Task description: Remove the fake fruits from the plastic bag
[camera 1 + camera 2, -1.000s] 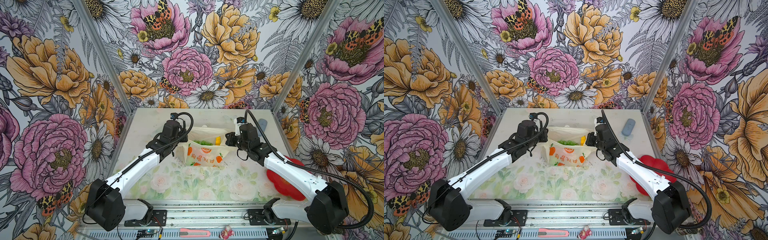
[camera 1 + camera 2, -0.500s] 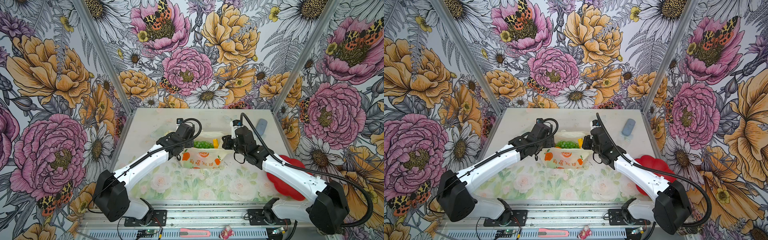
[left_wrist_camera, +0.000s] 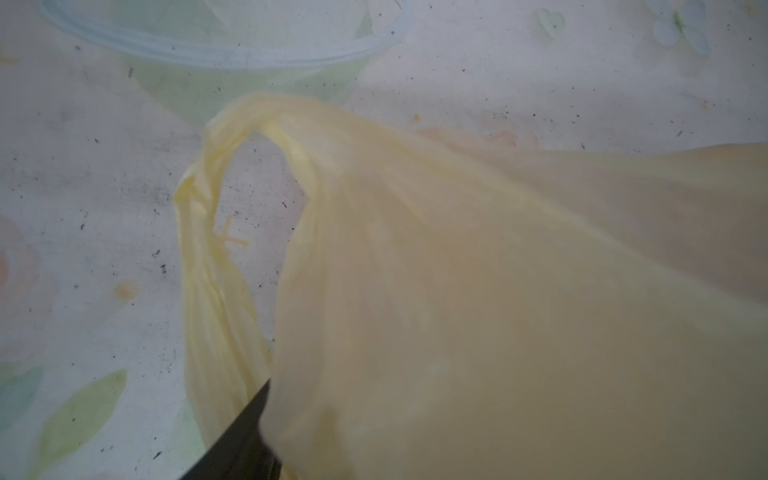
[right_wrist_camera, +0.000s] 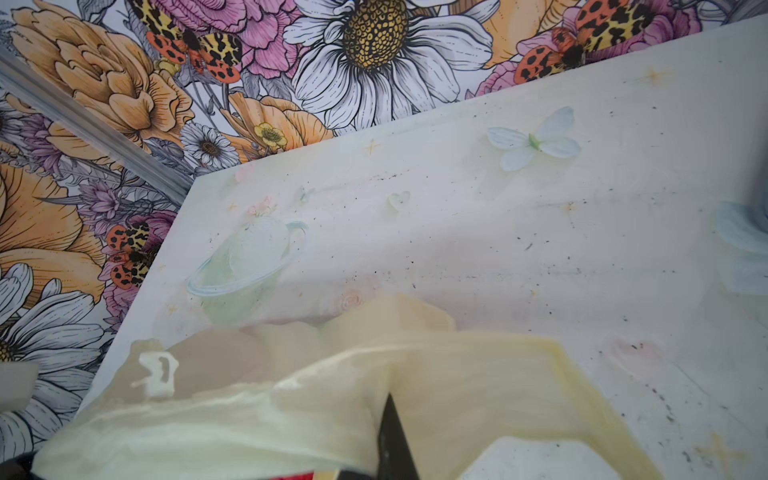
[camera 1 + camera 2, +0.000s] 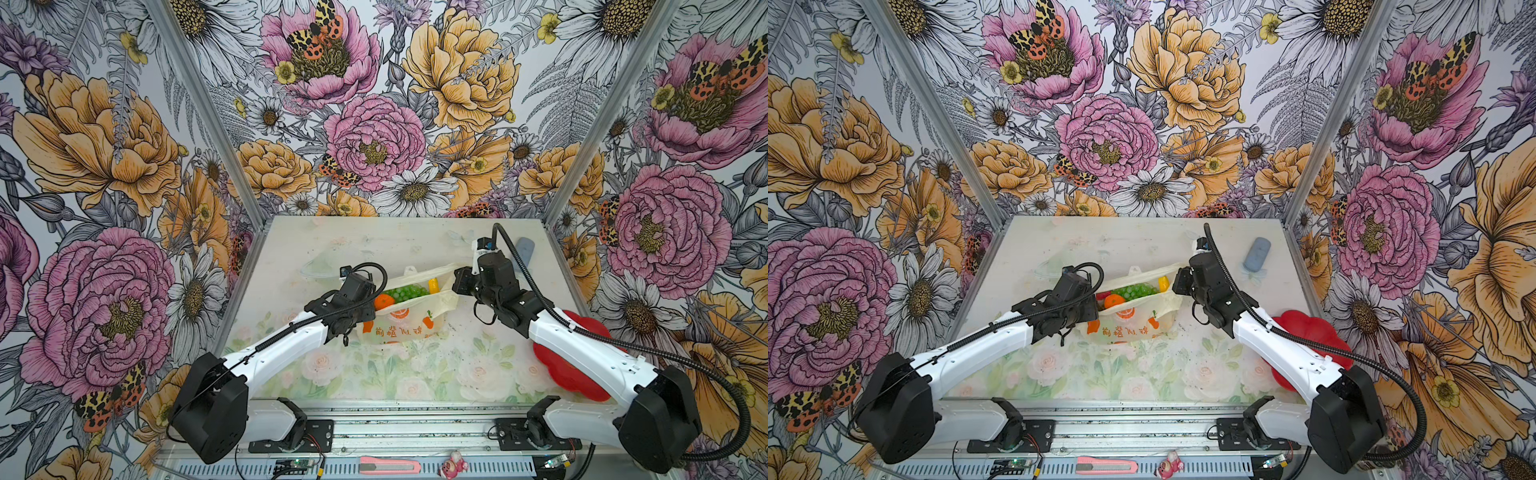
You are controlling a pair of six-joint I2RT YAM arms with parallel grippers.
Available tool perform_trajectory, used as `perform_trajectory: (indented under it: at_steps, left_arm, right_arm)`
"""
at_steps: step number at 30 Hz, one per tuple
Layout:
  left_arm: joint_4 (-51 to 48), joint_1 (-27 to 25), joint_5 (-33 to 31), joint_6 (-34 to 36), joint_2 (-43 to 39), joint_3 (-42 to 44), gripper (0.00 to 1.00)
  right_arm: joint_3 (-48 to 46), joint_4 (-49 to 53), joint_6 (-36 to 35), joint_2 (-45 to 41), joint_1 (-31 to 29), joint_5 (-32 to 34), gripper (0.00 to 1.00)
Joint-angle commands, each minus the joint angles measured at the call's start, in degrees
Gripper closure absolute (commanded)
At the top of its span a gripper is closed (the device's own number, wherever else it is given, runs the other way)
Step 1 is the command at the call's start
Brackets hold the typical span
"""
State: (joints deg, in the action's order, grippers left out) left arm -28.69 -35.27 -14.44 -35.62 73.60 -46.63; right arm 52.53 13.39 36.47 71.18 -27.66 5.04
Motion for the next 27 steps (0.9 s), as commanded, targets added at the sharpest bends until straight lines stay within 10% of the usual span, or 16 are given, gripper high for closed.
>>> perform_trajectory:
  at_steps: [1,14,20,27]
  left_arm:
    - [8.61,0.02,5.05,1.17,-4.59,4.39,0.47]
    - [19.34,-0.76,8.74,4.78,-6.91,10.76,0.83]
    - [19.79,-2.16,10.0,5.82,-5.18,7.13,0.85]
    - [20.62,-3.64,10.12,4.38,-1.23,3.69,0.85]
  right_arm:
    - [0.06,-1.39,2.6,0.73,3.0,-2.49,1.0]
    - [5.62,-1.45,0.46,5.5,3.17,-6.85,1.0]
    - [7.49,4.02,-4.04,1.91,2.92,-4.57,0.4]
    - [8.29,13.24,-5.08,-4.46,-0.2,7.17,0.15]
